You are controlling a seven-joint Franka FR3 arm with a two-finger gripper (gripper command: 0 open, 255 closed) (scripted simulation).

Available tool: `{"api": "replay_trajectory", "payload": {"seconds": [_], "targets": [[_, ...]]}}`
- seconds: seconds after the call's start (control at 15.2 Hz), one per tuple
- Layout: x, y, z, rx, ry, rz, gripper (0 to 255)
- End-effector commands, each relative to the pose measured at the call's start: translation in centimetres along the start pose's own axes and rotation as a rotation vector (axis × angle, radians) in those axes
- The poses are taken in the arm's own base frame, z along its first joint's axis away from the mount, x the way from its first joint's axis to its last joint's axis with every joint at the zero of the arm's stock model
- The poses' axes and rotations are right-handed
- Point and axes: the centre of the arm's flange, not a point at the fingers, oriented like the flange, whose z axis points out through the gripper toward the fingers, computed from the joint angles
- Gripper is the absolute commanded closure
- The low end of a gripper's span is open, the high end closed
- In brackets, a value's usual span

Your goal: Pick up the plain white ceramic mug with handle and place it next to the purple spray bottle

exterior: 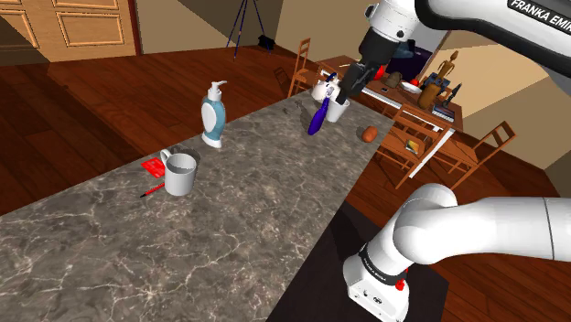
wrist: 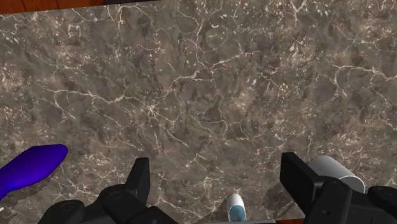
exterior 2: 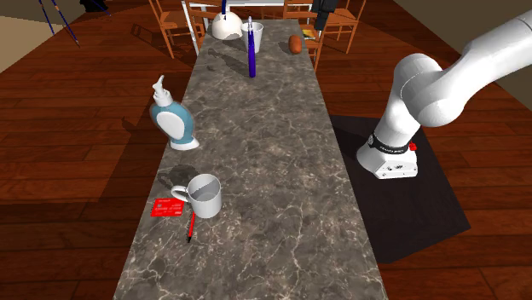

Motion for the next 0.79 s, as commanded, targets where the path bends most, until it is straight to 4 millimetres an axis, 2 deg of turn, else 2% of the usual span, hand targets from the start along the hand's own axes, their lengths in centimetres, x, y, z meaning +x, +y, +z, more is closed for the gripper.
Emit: {"api": "replay_trajectory", "payload": {"seconds": [0.0,0.73], "targets": [[0.0,0.0,0.0,0.000,0.000,0.000,0],[6.6,-9.6,8.1,0.017,0.018,-0.067,0]]}}
